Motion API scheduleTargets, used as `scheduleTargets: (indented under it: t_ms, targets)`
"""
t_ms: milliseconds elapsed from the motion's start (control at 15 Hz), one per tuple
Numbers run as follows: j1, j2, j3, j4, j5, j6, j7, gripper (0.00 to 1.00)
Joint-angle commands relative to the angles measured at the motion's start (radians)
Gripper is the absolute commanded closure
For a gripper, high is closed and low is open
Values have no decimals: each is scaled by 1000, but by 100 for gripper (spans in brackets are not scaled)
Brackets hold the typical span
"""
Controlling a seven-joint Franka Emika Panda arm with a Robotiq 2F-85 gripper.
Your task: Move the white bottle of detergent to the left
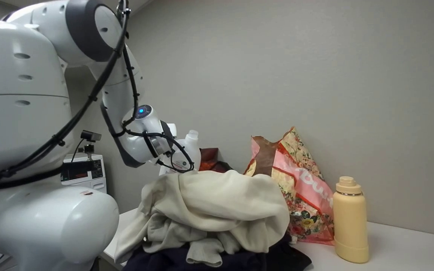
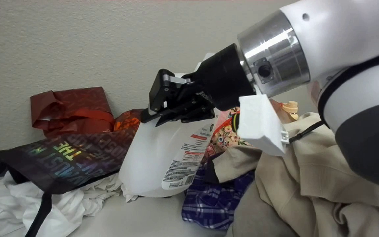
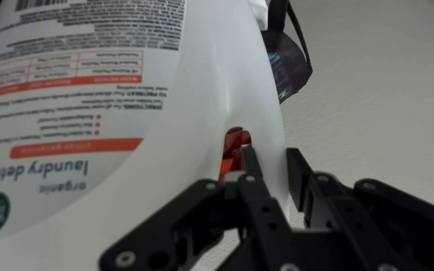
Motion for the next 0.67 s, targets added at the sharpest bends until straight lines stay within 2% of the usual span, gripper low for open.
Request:
scheduleTargets:
  t_ms: [0,600]
  targets:
    - [28,27,4,88,19,-1,-50,94]
    - [49,99,16,171,24,-2,-176,94]
